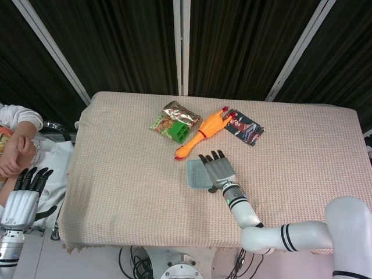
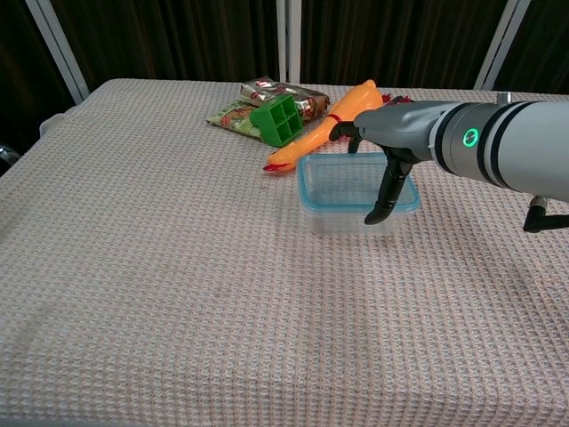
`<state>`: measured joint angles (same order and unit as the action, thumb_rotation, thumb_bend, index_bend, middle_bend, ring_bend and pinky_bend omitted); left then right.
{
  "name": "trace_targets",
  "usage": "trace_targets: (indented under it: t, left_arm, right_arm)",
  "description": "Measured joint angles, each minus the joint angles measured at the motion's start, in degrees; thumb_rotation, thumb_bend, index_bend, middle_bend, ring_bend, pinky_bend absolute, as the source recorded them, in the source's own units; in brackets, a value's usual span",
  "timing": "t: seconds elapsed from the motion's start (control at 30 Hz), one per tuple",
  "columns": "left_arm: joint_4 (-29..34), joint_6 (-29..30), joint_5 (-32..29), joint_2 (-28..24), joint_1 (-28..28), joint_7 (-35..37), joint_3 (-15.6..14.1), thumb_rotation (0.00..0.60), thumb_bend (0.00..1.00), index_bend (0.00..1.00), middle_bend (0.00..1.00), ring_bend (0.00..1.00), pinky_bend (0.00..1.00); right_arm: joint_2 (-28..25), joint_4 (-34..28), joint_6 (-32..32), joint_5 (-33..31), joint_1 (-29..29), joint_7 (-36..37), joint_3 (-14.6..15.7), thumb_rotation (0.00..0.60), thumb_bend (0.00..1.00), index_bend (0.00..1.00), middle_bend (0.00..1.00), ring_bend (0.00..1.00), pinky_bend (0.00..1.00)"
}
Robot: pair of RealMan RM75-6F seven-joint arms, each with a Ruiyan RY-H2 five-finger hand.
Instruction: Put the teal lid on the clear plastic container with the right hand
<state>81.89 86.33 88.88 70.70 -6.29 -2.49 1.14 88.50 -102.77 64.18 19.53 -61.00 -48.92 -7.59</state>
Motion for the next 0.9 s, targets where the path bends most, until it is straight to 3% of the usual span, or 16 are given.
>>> trace_targets:
  t: [0.43, 0.63, 0.9]
  left_arm:
    - [0.4, -0.1, 0.1, -0.1, -0.2, -0.7, 0.1, 0.600, 0.06, 0.11, 0.09, 0.01, 0.01]
    - [0.7, 0.2, -0.1, -0.2, 0.2, -0.8, 0.1, 0.600, 0.06, 0.11, 0.09, 0.01, 0.01]
    - [1.2, 0.6, 0.1, -0.1, 0.4, -1.3, -0.1, 0.600, 0.06, 0.11, 0.09, 0.01, 0.01]
  right_arm:
    - [-1.2, -1.7, 0.1, 3.5, 1.3, 1.6, 1.0, 0.600, 0.00, 0.00, 0.02, 0.00, 0.00]
    - [-3.8, -7.5, 2.0, 8.8, 2.5, 1.5, 2.8, 0.600, 0.00, 0.00, 0.11, 0.00, 0.00]
    - [-6.8, -12.8, 0.8, 21.3, 5.9, 3.9, 8.6, 0.600, 0.00, 0.00, 0.17, 0.00, 0.00]
